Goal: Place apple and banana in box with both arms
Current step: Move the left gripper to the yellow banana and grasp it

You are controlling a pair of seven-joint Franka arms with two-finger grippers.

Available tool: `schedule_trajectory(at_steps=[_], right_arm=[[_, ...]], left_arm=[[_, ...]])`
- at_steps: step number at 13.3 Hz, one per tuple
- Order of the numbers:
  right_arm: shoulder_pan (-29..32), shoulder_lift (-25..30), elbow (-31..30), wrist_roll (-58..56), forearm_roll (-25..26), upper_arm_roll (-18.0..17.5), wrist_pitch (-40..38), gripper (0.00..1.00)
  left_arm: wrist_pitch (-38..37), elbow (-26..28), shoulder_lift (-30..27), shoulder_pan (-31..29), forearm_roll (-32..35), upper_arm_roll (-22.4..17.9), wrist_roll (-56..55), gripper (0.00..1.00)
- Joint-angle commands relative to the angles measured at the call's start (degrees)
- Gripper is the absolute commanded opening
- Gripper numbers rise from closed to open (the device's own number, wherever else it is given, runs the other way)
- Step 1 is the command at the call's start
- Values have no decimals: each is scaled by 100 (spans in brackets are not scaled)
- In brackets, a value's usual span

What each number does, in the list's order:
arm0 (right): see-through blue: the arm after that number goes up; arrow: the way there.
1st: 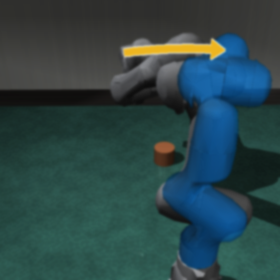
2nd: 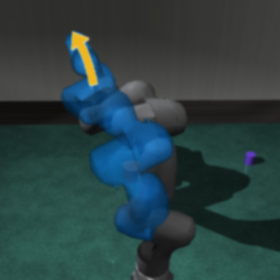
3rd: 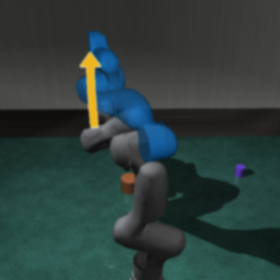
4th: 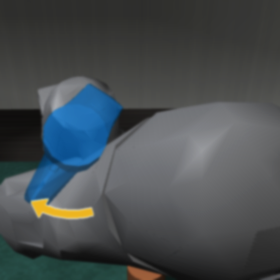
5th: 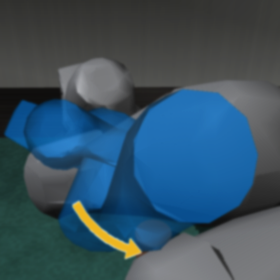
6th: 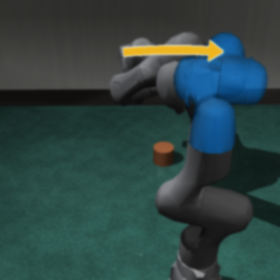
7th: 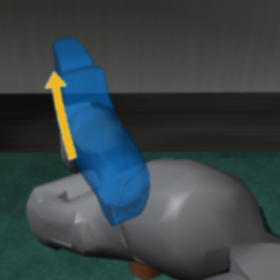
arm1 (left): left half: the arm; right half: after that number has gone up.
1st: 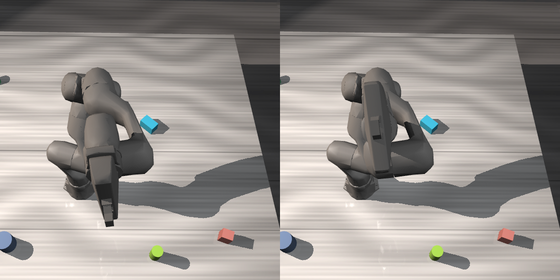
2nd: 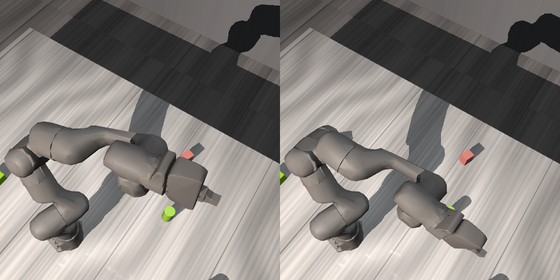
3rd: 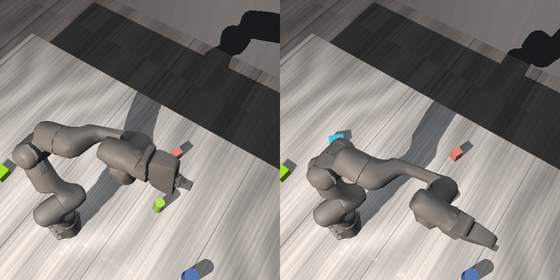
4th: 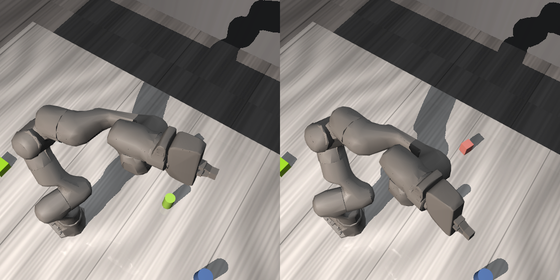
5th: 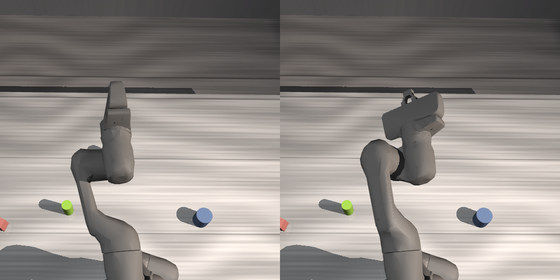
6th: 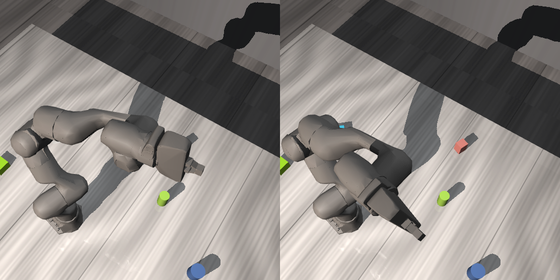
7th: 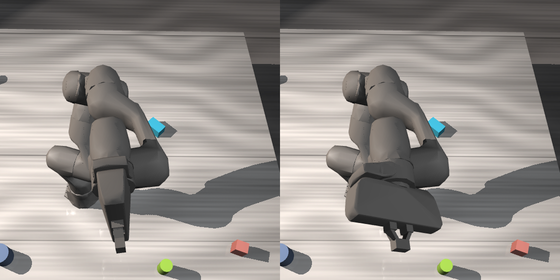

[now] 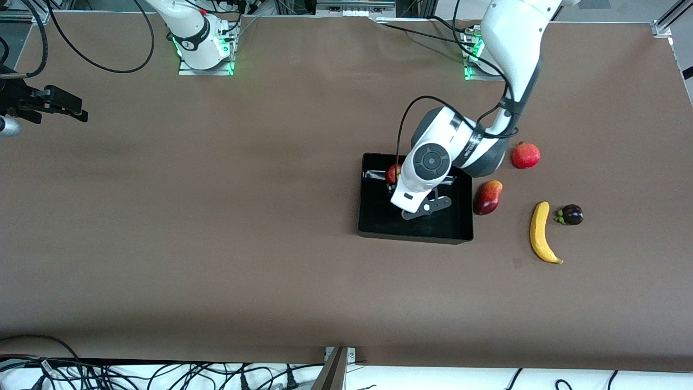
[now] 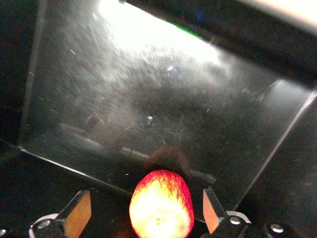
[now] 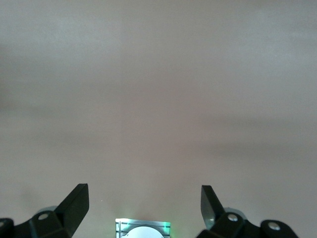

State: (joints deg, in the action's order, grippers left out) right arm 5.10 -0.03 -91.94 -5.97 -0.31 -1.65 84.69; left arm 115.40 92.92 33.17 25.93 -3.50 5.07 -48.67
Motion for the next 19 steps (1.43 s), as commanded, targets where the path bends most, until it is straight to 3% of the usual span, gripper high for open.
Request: schedule_trajectory(at_steps=[1, 5, 12, 19], right_arm=[[17, -23, 98, 8, -119, 16, -110, 100], [17, -23, 89, 8, -119, 16, -110, 100], [17, -23, 98, -1, -119, 7, -189, 100], [17, -14, 98, -1, -119, 7, -189, 100]], left_arm=[[-526, -229, -214, -175, -90, -68, 216, 100], [-1116, -511, -311, -903, -37, -138, 1427, 100], [-1038, -581, -13, -2143, 297, -613, 4047, 100], [552, -652, 857, -2522, 921, -824, 4471, 100]])
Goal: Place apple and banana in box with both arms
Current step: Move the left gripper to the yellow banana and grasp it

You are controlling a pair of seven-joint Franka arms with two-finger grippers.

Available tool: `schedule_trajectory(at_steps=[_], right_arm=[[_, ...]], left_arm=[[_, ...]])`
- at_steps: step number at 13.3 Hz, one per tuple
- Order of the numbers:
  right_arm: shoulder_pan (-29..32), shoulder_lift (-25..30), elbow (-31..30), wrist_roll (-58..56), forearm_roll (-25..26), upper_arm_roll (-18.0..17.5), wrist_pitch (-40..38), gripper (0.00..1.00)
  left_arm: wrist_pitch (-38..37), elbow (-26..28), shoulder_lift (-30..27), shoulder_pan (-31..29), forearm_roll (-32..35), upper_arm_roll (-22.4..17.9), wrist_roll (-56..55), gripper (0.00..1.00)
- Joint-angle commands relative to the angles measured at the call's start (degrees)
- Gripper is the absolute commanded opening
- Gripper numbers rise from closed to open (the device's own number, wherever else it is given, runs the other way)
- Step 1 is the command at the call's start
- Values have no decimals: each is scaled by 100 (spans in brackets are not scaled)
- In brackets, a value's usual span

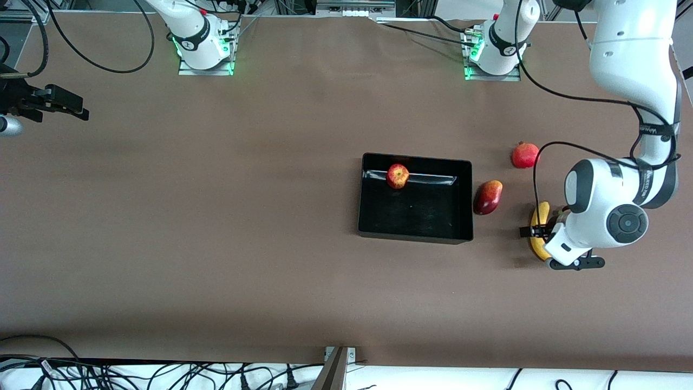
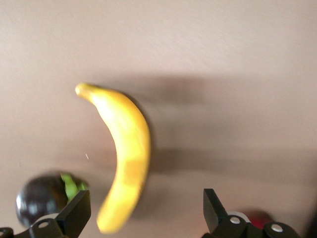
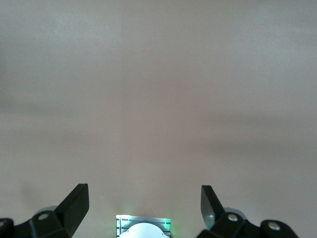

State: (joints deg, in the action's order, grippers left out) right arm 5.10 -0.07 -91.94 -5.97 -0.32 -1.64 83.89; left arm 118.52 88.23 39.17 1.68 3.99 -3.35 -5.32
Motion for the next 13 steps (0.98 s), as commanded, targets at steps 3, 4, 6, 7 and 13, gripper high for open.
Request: schedule_trajectory(at_steps=[3, 4, 6, 7, 13], right_arm=[[17, -11, 98, -1, -117, 15, -110, 100], [17, -11, 98, -1, -117, 15, -110, 100], [17, -20, 98, -1, -117, 6, -110, 100], [17, -20, 98, -1, -117, 15, -110, 100], [17, -11, 98, -18, -117, 15, -118, 100]], left_arm=[[698, -140, 556, -186, 172, 18, 145, 100], [760, -131, 635, -203, 172, 10, 145, 100], [787, -87, 723, -273, 172, 18, 145, 100], [804, -26, 732, -273, 146, 18, 136, 100], [954, 203, 671, -256, 137, 18, 40, 0]])
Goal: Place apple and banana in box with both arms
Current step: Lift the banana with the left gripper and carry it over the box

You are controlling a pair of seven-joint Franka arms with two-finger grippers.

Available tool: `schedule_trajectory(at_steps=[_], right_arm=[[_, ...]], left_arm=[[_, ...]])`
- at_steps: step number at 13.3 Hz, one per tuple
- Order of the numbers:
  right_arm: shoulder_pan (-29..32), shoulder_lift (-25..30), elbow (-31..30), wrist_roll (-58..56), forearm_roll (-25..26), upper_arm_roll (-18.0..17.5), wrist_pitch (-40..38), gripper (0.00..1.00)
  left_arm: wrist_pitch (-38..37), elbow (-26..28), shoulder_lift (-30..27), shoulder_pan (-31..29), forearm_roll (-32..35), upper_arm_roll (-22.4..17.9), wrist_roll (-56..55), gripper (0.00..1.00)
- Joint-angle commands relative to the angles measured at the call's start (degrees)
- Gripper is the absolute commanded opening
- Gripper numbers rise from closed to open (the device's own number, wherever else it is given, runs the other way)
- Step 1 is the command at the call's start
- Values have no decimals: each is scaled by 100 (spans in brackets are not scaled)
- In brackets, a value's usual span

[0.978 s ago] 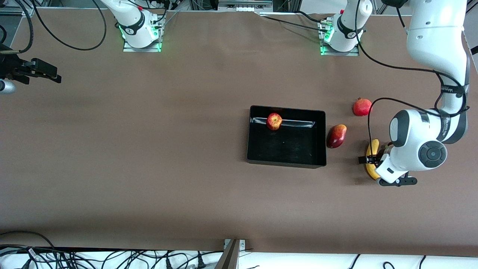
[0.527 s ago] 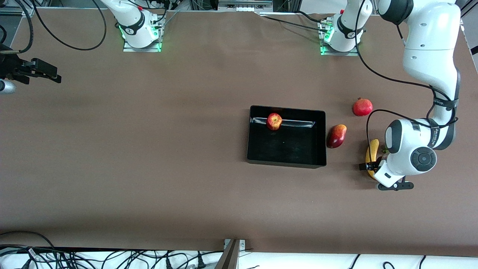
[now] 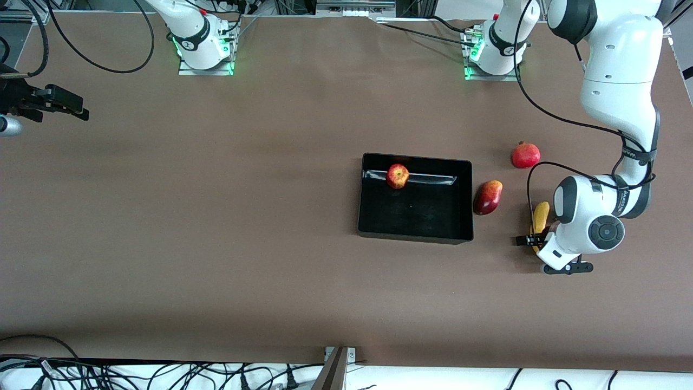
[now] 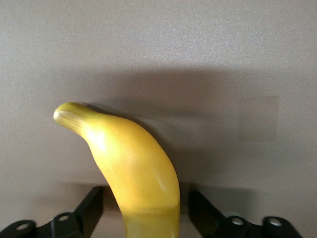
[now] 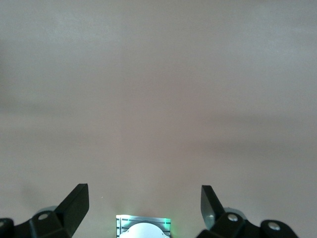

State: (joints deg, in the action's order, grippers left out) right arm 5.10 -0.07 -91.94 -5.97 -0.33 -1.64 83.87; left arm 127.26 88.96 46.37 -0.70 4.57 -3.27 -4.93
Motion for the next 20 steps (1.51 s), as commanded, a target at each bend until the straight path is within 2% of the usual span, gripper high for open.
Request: schedule_trajectory(at_steps=[1, 6, 9, 11, 14, 17, 20], right_arm=[[26, -11, 97, -27, -117, 15, -116, 100], [35, -11, 89, -36, -117, 32, -133, 100], [26, -11, 97, -27, -117, 59, -204, 100], [17, -11, 97, -27, -117, 50, -204, 100], [35, -11, 97, -36, -117, 76, -213, 100], [35, -11, 97, -27, -117, 76, -248, 100], [43, -19, 97, -36, -117, 199, -239, 100]], left_arm=[[71, 130, -58, -10, 80, 11, -8, 0], [-8, 86, -102, 34, 80, 11, -26, 0], [-884, 7, -548, 253, 18, 11, -139, 0], [-1526, 7, -926, 534, 0, 63, -830, 0], [-2274, 7, -1471, 1069, -491, 143, -1745, 0], [-2390, 16, -1657, 1711, -903, 73, -2713, 0], [-2338, 7, -1640, 2020, -1386, 72, -3154, 0]])
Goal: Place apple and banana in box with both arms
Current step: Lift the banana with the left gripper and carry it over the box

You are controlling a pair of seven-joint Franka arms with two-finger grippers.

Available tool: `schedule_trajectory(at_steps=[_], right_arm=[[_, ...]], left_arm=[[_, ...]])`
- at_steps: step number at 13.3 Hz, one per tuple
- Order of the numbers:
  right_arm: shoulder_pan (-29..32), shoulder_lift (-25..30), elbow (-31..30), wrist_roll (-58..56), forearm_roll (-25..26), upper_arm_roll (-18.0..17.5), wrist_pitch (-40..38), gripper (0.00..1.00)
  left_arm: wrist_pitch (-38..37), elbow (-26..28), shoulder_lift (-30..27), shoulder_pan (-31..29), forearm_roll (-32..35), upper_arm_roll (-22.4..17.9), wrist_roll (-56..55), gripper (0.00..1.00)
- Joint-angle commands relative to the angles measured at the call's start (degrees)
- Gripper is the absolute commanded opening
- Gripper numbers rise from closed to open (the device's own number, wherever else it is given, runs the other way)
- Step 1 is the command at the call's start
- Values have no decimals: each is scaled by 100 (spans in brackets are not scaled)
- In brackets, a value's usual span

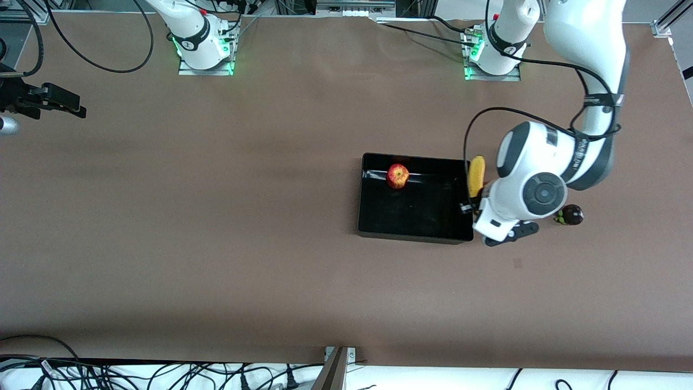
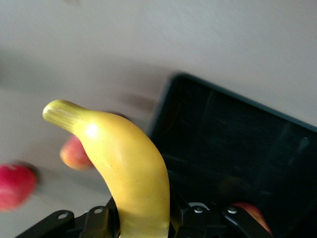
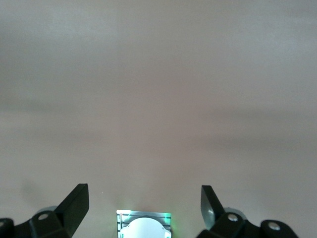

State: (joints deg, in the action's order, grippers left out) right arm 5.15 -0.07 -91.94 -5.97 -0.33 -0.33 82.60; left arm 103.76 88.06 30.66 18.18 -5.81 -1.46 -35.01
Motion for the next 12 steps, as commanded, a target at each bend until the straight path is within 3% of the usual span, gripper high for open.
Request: schedule_trajectory(at_steps=[1, 7, 12], right_arm=[[39, -19, 98, -27, -126, 103, -121, 100], [48, -19, 98, -27, -275, 147, -103, 100], [56, -90, 98, -45, -284, 436, -86, 100]], left_arm=[[21, 106, -17, 194, -516, -118, -146, 0], [688, 194, 414, 379, -667, -118, -365, 0], [874, 177, 519, 467, -667, -118, -602, 0]])
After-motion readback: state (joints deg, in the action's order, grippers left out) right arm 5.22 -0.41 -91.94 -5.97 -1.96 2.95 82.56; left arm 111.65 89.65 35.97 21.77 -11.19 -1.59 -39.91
